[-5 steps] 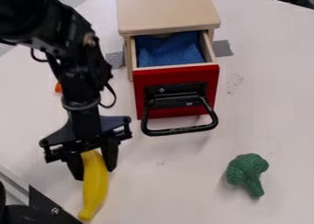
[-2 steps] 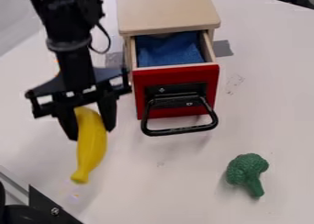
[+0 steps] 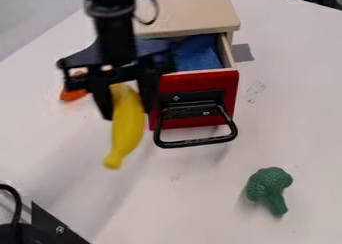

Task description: Put the yellow banana in the drawer

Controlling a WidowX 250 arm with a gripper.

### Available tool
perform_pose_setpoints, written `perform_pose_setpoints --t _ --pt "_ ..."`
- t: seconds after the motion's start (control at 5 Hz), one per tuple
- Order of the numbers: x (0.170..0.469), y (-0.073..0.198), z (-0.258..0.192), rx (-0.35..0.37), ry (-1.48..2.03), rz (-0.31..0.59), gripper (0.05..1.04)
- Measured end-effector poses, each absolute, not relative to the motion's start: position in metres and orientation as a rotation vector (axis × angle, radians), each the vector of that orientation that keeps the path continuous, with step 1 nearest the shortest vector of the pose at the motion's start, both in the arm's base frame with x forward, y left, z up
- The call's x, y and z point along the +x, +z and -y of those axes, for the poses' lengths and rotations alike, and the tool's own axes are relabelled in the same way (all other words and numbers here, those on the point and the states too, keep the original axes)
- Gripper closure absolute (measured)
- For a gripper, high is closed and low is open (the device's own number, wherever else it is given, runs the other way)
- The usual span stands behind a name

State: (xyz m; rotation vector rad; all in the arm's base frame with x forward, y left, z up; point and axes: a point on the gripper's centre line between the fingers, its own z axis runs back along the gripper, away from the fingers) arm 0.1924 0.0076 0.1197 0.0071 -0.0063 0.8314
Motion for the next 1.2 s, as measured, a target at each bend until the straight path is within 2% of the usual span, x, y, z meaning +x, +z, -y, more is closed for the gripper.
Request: perform_pose_setpoints --t 0.4,0.8,1.2 --pt "0.232 0.122 0.016 0.074 0.637 0.079 0.531" --pt "0.289 0.126 0.019 0.105 0.55 0.077 0.531" --pt "0.341 0.114 0.015 0.187 0.5 0.107 0.531"
